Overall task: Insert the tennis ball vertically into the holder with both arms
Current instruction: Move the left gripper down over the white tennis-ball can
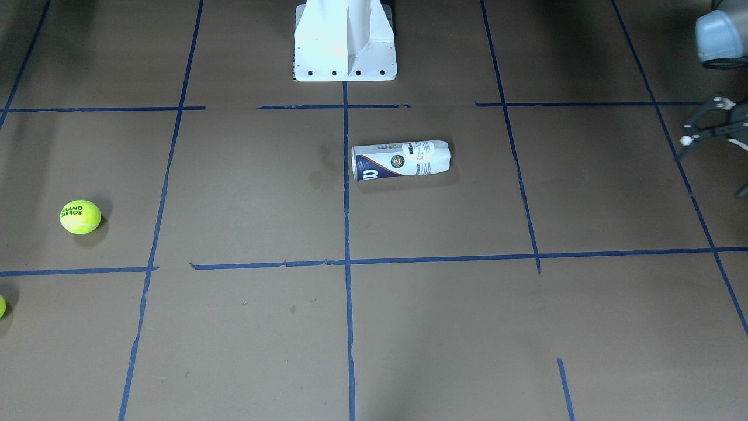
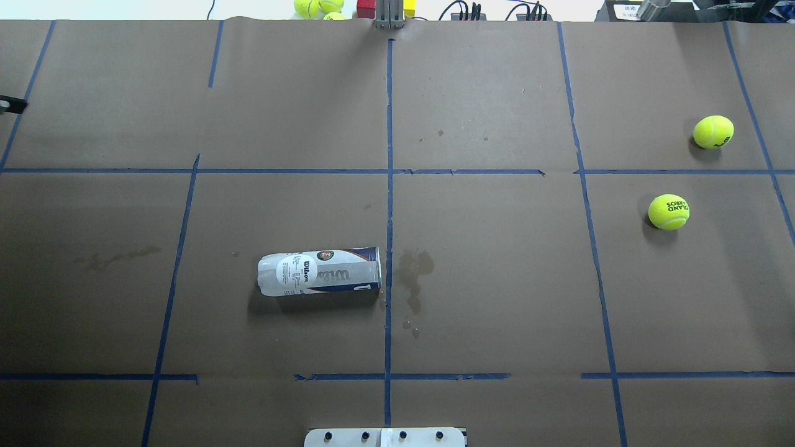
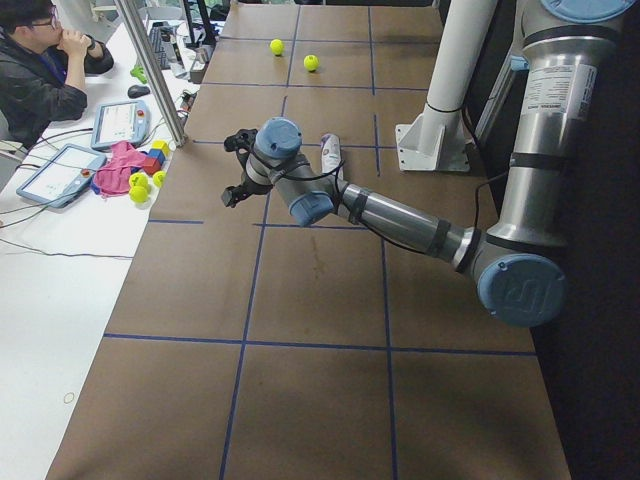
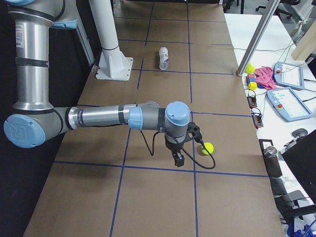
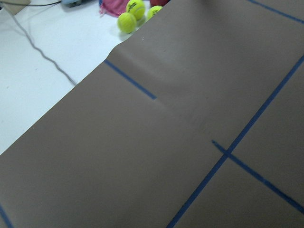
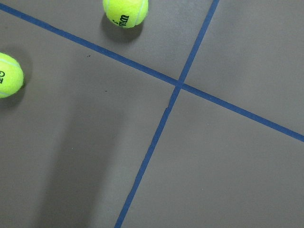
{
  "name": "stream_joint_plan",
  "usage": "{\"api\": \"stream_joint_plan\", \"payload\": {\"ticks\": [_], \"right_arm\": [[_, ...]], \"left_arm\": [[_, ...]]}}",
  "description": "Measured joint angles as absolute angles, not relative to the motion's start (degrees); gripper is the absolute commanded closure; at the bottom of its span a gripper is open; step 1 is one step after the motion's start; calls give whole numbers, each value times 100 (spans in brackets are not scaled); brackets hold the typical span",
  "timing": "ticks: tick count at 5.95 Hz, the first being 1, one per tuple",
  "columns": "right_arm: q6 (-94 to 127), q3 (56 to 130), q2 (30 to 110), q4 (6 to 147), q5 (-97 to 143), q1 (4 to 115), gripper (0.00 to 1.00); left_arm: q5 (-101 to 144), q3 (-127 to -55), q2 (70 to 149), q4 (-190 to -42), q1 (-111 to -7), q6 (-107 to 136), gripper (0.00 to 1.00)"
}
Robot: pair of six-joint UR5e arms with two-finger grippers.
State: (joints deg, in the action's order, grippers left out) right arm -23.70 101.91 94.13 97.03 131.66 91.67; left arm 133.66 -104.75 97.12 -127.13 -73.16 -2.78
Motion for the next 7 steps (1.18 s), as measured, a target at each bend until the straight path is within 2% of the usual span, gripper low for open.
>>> {"api": "stream_joint_plan", "payload": {"ticks": [3, 7], "right_arm": [[-2371, 10187, 9421, 9703, 13168, 9169, 0], [-2371, 10204, 9428, 9703, 13168, 9168, 0]], "left_arm": [[13339, -10818, 10420, -12661, -6240, 254, 0], [13190, -11020, 11715, -10480, -5184, 319, 0]]}}
